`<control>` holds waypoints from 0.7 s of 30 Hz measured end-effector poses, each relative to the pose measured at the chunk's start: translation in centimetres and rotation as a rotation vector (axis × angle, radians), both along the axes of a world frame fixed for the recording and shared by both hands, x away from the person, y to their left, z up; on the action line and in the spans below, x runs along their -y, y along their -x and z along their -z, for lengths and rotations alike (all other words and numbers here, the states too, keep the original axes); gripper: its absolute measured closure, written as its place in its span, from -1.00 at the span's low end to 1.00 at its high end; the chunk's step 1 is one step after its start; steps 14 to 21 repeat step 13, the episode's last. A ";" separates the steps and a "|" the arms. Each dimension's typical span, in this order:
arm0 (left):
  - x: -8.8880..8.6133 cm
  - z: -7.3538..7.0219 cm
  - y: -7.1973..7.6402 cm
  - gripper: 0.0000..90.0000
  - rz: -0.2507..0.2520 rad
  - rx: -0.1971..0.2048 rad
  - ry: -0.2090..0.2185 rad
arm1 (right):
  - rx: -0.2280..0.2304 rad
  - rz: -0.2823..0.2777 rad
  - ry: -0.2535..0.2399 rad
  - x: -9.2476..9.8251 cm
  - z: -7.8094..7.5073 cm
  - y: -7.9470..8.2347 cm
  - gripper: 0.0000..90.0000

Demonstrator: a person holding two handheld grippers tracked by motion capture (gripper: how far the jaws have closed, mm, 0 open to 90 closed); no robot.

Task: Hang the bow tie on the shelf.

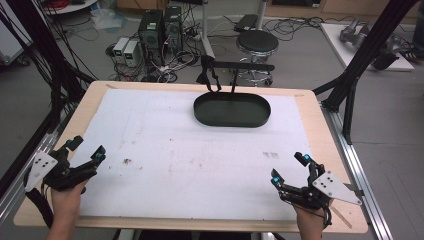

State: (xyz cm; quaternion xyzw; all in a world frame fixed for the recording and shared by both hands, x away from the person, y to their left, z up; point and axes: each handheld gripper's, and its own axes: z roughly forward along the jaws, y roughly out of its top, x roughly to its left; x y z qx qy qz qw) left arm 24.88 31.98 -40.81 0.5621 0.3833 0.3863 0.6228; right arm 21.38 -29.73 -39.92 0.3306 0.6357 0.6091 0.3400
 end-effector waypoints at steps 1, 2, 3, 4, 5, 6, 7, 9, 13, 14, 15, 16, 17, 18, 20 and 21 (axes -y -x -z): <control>0.1 0.0 -0.1 -0.63 0.002 0.000 -0.003 | 0.004 0.002 0.001 0.1 0.0 0.0 -0.77; 0.2 0.0 -0.1 -0.63 0.003 -0.001 -0.004 | 0.003 0.003 0.000 0.1 0.0 0.1 -0.77; 0.2 0.0 -0.2 -0.63 0.006 -0.001 -0.005 | 0.007 0.004 0.002 0.2 0.0 0.1 -0.77; 0.3 0.0 -0.3 -0.63 0.007 -0.004 -0.010 | 0.003 0.005 0.000 0.2 0.0 0.2 -0.77; 0.3 0.1 -0.3 -0.63 0.006 -0.005 -0.012 | 0.006 0.007 0.003 0.3 0.0 0.2 -0.77; 0.4 0.1 -0.4 -0.63 0.007 -0.008 -0.017 | 0.001 0.008 0.000 0.3 0.0 0.2 -0.77; 0.4 0.1 -0.4 -0.63 0.007 -0.009 -0.018 | 0.001 0.008 0.002 0.4 0.0 0.2 -0.77; 0.4 0.1 -0.5 -0.63 0.006 -0.012 -0.019 | 0.000 0.008 0.004 0.4 0.0 0.3 -0.77; 0.3 0.0 -0.5 -0.63 0.000 -0.016 -0.018 | -0.004 0.004 0.012 0.2 0.0 0.2 -0.77; 0.3 0.0 -0.5 -0.63 0.000 -0.016 -0.018 | -0.004 0.004 0.012 0.2 0.0 0.2 -0.77; 0.3 0.0 -0.5 -0.63 0.000 -0.016 -0.018 | -0.004 0.004 0.012 0.2 0.0 0.2 -0.77; 0.3 0.0 -0.5 -0.63 0.000 -0.016 -0.018 | -0.004 0.004 0.012 0.2 0.0 0.2 -0.77; 0.3 0.0 -0.5 -0.63 0.000 -0.016 -0.018 | -0.004 0.004 0.012 0.2 0.0 0.2 -0.77; 0.3 0.0 -0.5 -0.63 0.000 -0.016 -0.018 | -0.004 0.004 0.012 0.2 0.0 0.2 -0.77; 0.3 0.0 -0.5 -0.63 0.000 -0.016 -0.018 | -0.004 0.004 0.012 0.2 0.0 0.2 -0.77; 0.3 0.0 -0.5 -0.63 0.000 -0.016 -0.018 | -0.004 0.004 0.012 0.2 0.0 0.2 -0.77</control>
